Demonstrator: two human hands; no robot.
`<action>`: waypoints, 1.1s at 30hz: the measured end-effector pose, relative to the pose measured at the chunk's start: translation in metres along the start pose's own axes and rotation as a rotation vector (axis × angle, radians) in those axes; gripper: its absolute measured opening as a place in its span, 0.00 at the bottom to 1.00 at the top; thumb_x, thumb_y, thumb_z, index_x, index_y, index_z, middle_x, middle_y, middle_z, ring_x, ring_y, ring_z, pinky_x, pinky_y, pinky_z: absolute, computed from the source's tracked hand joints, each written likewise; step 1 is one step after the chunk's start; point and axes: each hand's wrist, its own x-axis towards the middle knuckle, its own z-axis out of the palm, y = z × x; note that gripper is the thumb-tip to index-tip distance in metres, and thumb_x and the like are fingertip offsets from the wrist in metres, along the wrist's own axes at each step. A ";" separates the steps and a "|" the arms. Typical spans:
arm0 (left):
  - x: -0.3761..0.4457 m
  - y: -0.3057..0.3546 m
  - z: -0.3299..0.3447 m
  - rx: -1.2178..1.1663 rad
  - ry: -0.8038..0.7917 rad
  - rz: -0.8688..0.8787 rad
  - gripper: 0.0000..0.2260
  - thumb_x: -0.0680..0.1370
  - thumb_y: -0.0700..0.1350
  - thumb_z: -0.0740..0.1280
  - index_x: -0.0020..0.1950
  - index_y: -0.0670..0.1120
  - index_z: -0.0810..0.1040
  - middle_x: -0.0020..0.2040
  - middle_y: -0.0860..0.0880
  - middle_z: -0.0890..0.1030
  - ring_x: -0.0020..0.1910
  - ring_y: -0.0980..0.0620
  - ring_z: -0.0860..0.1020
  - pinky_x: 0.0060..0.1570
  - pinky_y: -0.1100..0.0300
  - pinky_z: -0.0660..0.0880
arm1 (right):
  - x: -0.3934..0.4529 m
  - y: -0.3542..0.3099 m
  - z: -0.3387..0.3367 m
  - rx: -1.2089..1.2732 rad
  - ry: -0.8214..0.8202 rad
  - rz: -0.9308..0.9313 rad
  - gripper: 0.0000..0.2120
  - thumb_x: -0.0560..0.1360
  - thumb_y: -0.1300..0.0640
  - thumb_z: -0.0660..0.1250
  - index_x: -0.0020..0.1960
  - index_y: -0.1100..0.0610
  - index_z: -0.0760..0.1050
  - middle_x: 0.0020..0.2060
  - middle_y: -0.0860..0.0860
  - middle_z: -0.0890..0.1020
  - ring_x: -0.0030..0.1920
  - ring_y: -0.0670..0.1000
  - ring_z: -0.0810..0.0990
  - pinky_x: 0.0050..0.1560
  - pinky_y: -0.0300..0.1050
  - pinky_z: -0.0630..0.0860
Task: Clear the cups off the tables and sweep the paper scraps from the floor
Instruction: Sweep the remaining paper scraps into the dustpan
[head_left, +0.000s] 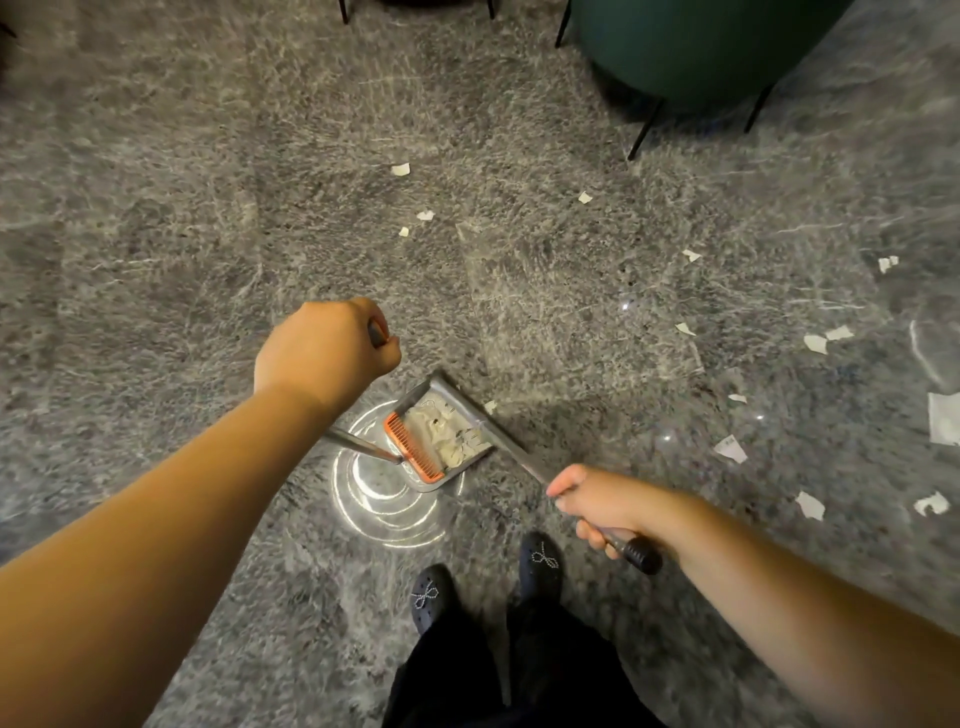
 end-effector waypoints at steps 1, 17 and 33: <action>-0.003 0.000 0.001 -0.007 -0.002 0.011 0.07 0.74 0.52 0.70 0.48 0.50 0.81 0.31 0.53 0.72 0.33 0.46 0.73 0.31 0.59 0.67 | -0.004 0.003 0.010 0.017 -0.017 0.003 0.07 0.80 0.58 0.56 0.55 0.48 0.70 0.27 0.51 0.73 0.20 0.46 0.70 0.22 0.36 0.68; -0.030 -0.043 -0.014 -0.040 -0.032 0.075 0.06 0.75 0.52 0.70 0.48 0.50 0.80 0.33 0.52 0.77 0.36 0.47 0.76 0.35 0.57 0.71 | -0.059 0.013 0.057 0.342 0.152 -0.074 0.07 0.82 0.57 0.56 0.54 0.50 0.71 0.27 0.53 0.70 0.18 0.45 0.66 0.19 0.33 0.63; -0.028 -0.069 -0.014 0.054 -0.043 0.215 0.06 0.75 0.51 0.70 0.48 0.50 0.81 0.32 0.53 0.74 0.33 0.48 0.73 0.32 0.59 0.70 | 0.020 -0.025 0.065 0.136 0.199 -0.048 0.08 0.81 0.63 0.53 0.53 0.53 0.69 0.31 0.55 0.73 0.16 0.45 0.69 0.18 0.33 0.65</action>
